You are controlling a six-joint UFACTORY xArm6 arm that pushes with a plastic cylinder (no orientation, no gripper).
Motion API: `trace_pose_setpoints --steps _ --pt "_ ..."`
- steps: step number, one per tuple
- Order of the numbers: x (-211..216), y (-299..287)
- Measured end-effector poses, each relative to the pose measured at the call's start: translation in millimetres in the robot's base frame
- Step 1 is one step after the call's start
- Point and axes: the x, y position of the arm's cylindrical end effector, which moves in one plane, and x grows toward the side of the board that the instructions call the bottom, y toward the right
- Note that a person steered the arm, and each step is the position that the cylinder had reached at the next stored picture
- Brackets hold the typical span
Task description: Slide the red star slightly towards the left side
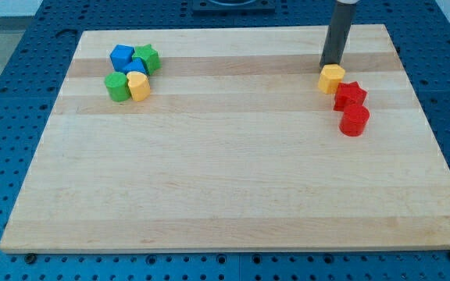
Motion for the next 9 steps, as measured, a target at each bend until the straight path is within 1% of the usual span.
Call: trace_pose_setpoints --steps 1,3,4,5,6,8,9 --pt "-11 12" --pt "-6 12" --pt "-11 12" --pt "-3 19" --pt "23 39" --pt "27 40" --pt "46 36"
